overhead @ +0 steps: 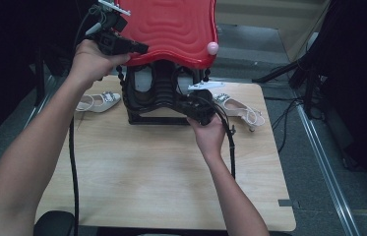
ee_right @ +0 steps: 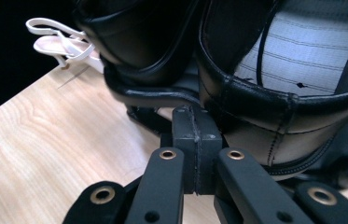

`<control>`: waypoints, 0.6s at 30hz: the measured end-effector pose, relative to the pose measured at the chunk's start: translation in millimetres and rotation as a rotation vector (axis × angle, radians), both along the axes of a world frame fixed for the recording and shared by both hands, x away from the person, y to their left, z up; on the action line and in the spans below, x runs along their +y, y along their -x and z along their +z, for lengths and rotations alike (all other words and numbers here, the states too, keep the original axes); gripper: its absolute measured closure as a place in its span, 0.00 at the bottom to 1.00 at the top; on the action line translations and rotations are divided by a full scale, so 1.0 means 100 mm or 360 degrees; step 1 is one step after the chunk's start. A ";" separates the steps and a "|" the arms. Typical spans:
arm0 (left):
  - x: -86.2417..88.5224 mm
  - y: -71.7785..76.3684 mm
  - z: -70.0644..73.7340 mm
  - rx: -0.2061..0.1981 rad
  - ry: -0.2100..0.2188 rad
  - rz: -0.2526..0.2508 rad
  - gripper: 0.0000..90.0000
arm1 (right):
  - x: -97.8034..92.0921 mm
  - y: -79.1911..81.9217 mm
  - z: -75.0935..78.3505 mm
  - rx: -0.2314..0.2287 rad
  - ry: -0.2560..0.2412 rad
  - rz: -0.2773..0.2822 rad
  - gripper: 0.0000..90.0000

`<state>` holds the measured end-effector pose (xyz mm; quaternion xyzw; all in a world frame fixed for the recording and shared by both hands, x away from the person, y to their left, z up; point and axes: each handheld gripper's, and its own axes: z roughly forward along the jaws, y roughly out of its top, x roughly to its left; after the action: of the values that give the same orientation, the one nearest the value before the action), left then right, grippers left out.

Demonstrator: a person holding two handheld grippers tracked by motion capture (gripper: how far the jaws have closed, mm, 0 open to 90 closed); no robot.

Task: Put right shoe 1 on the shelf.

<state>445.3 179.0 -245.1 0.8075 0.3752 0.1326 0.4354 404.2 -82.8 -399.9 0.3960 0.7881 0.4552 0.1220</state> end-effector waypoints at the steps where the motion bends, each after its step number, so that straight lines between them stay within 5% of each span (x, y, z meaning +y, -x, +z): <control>1: 0.00 0.00 0.00 0.0000 0.0001 0.0001 1.00 | 0.01 -0.03 0.01 0.0016 -0.0006 -0.0006 1.00; 10: 0.00 0.00 0.00 -0.0007 -0.0006 -0.0005 1.00 | 0.08 -0.20 0.03 0.0003 0.0044 -0.0059 1.00; 13: 0.00 0.01 0.00 -0.0007 -0.0002 -0.0002 1.00 | 0.08 -0.28 -0.03 0.0072 0.0011 -0.0062 1.00; 18: 0.00 0.00 0.00 -0.0004 -0.0001 0.0010 1.00 | 0.08 -0.22 -0.02 0.0065 0.0018 -0.0065 1.00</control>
<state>444.9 178.7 -245.2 0.8062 0.3771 0.1352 0.4353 425.9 -75.2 -402.2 0.4205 0.7847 0.4401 0.1175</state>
